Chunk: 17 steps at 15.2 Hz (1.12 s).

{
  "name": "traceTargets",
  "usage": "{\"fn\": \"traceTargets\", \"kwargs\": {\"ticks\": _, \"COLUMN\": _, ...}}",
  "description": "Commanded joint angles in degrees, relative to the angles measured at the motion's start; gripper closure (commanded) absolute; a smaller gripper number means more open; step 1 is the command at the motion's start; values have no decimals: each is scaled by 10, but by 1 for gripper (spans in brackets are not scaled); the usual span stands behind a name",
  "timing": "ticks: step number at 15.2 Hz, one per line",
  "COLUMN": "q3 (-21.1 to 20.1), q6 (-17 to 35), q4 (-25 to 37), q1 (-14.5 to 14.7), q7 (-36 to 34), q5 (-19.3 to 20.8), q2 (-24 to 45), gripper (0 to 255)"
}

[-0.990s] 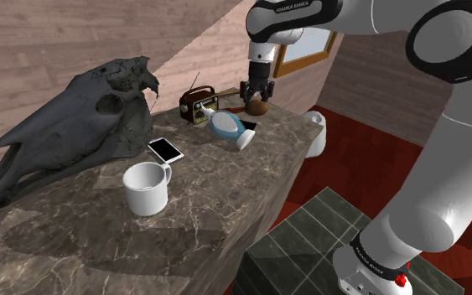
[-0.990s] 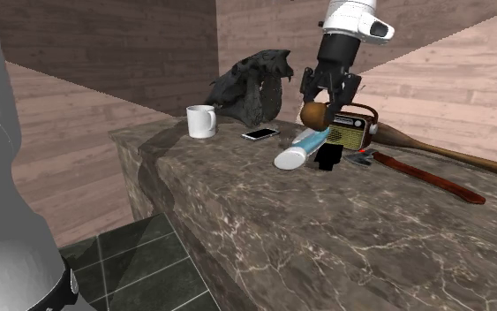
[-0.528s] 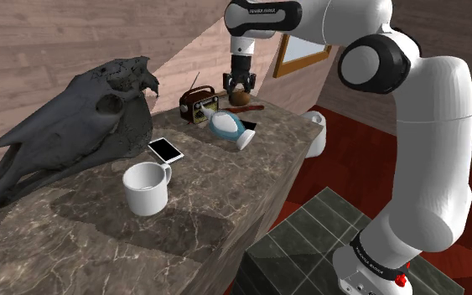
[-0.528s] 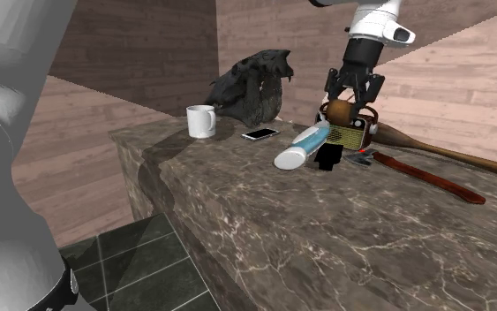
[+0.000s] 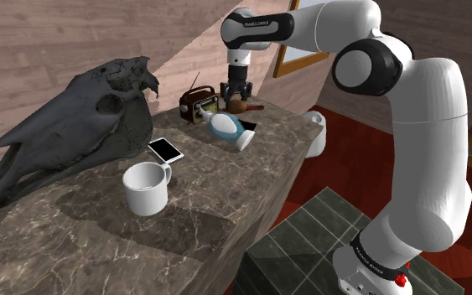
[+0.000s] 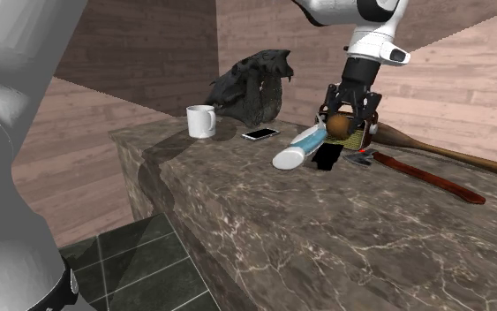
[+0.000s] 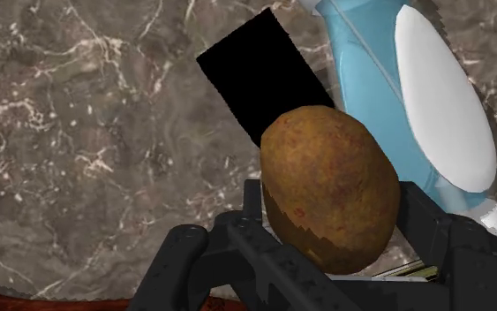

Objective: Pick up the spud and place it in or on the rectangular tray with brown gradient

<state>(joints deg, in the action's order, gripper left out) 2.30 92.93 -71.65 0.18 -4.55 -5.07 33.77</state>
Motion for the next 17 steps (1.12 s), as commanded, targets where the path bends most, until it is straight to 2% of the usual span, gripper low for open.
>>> {"fn": "traceTargets", "kwargs": {"ticks": 1, "q3": 0, "q6": 13, "q4": -9, "q1": 0, "q7": 1, "q5": 0, "q2": 4, "gripper": 255}}
{"fn": "traceTargets", "kwargs": {"ticks": 5, "q3": 0, "q6": 38, "q4": -29, "q1": 0, "q7": 3, "q5": -1, "q2": 9, "gripper": 255}}
{"fn": "traceTargets", "kwargs": {"ticks": 13, "q3": 0, "q6": 38, "q4": -29, "q1": 0, "q7": 3, "q5": -1, "q2": 9, "gripper": 255}}
{"fn": "traceTargets", "kwargs": {"ticks": 14, "q3": 0, "q6": 38, "q4": -29, "q1": 0, "q7": 3, "q5": -1, "q2": 9, "gripper": 0}}
{"fn": "traceTargets", "kwargs": {"ticks": 17, "q3": 0, "q6": 38, "q4": -29, "q1": 0, "q7": 3, "q5": -1, "q2": 9, "gripper": 0}}
